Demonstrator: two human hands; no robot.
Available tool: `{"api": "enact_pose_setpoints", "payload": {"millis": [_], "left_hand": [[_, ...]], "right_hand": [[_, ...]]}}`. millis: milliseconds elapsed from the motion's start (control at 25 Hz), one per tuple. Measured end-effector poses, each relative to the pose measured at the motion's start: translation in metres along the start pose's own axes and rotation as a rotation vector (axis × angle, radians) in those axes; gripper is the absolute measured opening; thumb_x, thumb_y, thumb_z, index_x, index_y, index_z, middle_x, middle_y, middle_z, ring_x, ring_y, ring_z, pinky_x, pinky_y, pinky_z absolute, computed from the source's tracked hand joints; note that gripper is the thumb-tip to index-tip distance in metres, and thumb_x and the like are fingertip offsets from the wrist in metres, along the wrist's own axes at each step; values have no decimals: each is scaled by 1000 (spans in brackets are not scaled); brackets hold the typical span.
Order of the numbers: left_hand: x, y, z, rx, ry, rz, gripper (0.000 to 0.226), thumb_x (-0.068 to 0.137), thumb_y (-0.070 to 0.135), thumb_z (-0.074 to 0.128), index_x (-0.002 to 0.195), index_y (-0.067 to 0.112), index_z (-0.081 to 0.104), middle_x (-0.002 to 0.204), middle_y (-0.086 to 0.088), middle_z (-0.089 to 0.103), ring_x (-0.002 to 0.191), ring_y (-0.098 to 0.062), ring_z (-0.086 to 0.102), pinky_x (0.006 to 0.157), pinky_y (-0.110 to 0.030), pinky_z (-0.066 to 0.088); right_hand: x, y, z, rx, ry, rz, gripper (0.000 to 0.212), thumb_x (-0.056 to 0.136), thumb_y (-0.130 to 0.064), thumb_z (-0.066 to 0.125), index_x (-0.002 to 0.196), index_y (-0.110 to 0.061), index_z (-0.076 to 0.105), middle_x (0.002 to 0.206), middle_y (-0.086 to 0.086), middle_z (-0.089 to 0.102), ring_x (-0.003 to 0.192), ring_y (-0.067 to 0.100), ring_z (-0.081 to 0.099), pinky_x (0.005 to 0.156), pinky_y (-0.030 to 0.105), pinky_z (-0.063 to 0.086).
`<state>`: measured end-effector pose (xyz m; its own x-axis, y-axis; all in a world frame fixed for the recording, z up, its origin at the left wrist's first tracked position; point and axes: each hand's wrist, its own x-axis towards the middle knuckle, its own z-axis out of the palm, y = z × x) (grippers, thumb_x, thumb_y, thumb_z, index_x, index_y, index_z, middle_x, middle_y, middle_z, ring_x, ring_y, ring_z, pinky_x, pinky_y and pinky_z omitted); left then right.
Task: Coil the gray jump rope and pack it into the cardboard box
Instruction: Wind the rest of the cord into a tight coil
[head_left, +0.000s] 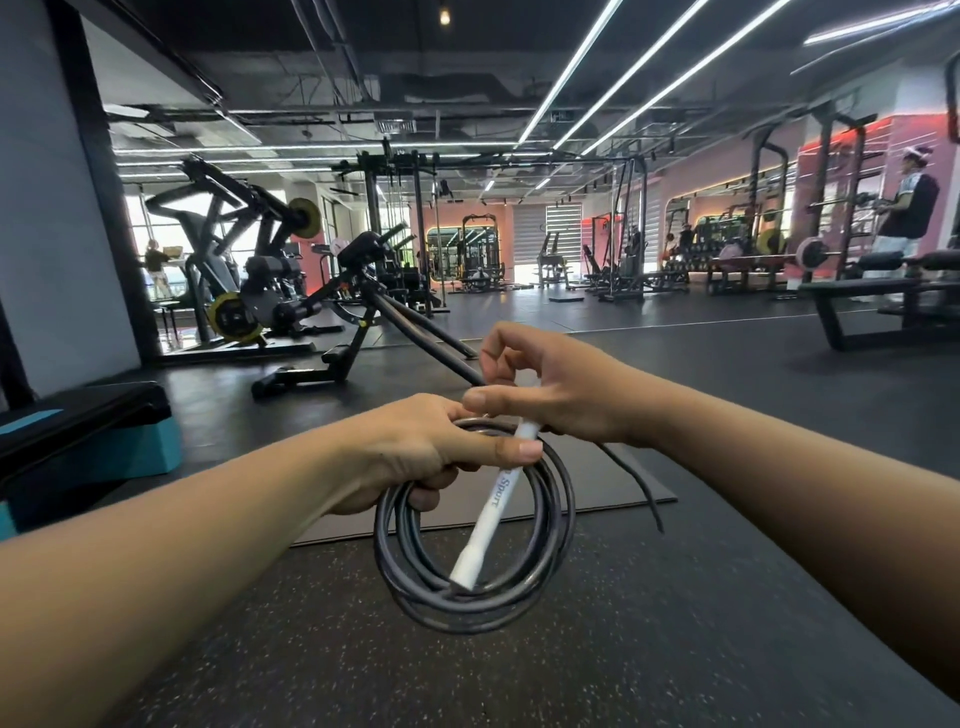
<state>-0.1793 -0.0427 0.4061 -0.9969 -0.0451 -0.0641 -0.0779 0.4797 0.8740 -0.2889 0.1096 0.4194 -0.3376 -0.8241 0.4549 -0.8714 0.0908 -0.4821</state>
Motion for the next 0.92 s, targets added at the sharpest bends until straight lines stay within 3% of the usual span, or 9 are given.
{"api": "enact_pose_setpoints", "payload": {"millis": [120,240,320,480,640,720,800,880,920], "left_hand": [[2,-6,1,29,57,11,35,70,33,88,90,10,71,46,9,31,44,-11,23,43,-25,20],[-2,-11,-11,115,112,26,40,66,36,90,92,10,75,50,4,32,47,-14,24,46,-27,19],[-9,-18,-30,58,187,55,40,64,37,90,92,13,77,50,3,35,44,-14,25,44,-25,21],[-22,-36,-61,-338,376,200,19,69,33,87,80,20,78,57,4,31,43,-11,22,38,-23,25],[-8,-33,-34,-792,508,288,24,67,33,86,72,22,65,55,8,32,35,-5,23,34,-20,24],[7,-23,-19,-1016,622,270,25,68,32,86,73,22,63,54,9,37,36,-6,24,33,-19,26],[23,-12,-7,-1213,719,270,29,71,34,87,78,21,62,54,9,38,34,-6,25,33,-20,29],[35,-2,5,-1312,815,273,34,72,38,87,83,20,60,58,8,38,35,-6,29,37,-21,35],[40,1,11,-1333,859,260,36,72,40,86,83,19,60,59,7,39,38,-7,34,42,-22,40]], "right_hand": [[0,1,13,-30,72,-25,31,96,-43,64,102,-14,57,89,20,61,71,24,52,66,34,47],[-5,9,9,-28,32,107,51,103,-54,41,99,-11,66,69,4,60,50,3,49,53,16,40],[-14,25,-6,-29,5,234,67,102,-61,35,86,-7,73,54,-1,52,43,7,44,48,14,37],[-34,60,-21,230,145,346,53,97,-56,56,87,-7,73,60,-2,44,51,12,35,49,21,31],[-21,65,14,667,216,267,38,108,-31,48,108,-2,72,70,0,45,59,13,34,56,28,27],[-13,55,34,889,239,292,44,107,-41,44,104,-6,70,72,-1,45,61,12,35,57,29,27],[-6,40,55,1042,269,289,62,93,-66,48,108,-8,63,75,-1,46,61,11,38,58,27,31],[1,22,75,1119,325,263,84,74,-78,62,118,-6,66,82,4,57,67,12,48,62,28,37],[4,14,84,1146,391,255,86,70,-74,71,120,-5,68,89,9,65,74,18,58,67,31,43]]}}
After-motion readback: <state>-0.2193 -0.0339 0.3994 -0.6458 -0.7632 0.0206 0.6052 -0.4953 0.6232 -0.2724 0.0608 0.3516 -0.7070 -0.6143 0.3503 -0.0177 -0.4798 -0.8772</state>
